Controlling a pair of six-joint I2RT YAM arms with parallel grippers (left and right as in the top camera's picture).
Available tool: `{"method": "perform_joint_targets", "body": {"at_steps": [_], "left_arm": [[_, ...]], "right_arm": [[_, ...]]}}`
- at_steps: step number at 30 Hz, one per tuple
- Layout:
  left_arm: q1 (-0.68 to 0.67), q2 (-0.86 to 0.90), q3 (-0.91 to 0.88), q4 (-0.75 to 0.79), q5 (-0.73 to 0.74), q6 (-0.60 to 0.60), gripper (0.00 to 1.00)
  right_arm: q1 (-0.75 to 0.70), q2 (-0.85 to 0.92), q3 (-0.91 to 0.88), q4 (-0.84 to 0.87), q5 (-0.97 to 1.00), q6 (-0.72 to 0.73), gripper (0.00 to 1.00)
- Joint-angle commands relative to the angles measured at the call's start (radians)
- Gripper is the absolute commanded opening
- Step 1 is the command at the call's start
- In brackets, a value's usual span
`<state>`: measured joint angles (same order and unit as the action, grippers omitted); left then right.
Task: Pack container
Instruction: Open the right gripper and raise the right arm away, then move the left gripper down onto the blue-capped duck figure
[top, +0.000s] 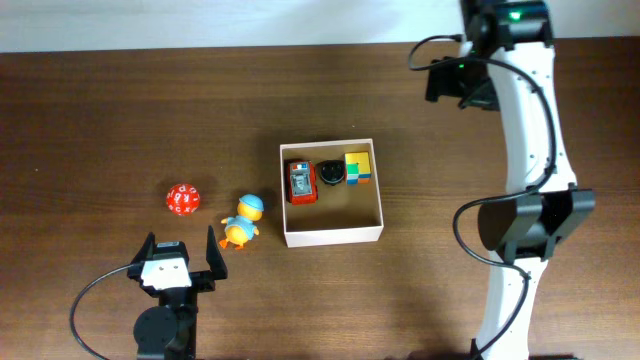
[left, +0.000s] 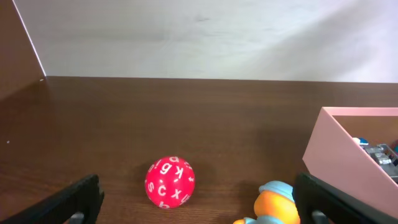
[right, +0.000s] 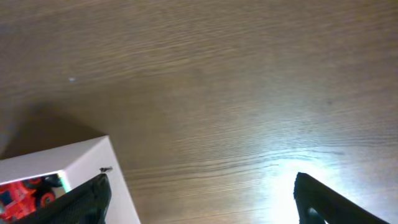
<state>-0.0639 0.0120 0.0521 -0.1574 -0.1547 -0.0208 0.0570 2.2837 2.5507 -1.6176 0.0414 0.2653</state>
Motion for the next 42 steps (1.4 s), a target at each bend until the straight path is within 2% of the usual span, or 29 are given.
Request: {"method": "perform_joint_targets", "body": {"at_steps": [1,6,16,27,34,35,36,38,42], "left_arm": [[0.006,-0.006,-0.005,0.002,-0.007,-0.009,0.99],[0.006,-0.006,-0.005,0.002,-0.007,-0.009,0.99],[0.006,-0.006,-0.005,0.003,-0.007,-0.009,0.99],[0.006,-0.006,-0.005,0.002,-0.008,-0.009,0.99],[0.006,-0.006,0.003,0.086,0.001,-0.009,0.99],[0.006,-0.006,0.010,0.106,0.011,-0.004,0.99],[0.006,-0.005,0.025,0.121,0.046,0.066,0.99],[0.006,0.023,0.082,0.068,0.103,0.125,0.99],[0.006,0.161,0.231,-0.040,0.114,0.125,0.99]], "right_arm": [[-0.025,0.001,0.006,-0.004,-0.021,0.013,0.93],[-0.058,0.001,0.005,-0.028,-0.007,0.005,1.00],[-0.151,0.001,0.005,-0.081,0.030,0.005,0.99],[-0.307,0.000,0.005,-0.081,-0.076,0.006,0.99],[-0.320,0.000,0.005,-0.080,-0.075,0.005,0.99],[-0.320,0.000,0.005,-0.079,-0.075,0.005,0.99],[-0.320,0.000,0.005,-0.076,-0.075,0.005,0.99],[-0.320,0.000,0.005,-0.077,-0.075,0.005,0.99],[-0.320,0.000,0.005,-0.077,-0.075,0.005,0.99]]}}
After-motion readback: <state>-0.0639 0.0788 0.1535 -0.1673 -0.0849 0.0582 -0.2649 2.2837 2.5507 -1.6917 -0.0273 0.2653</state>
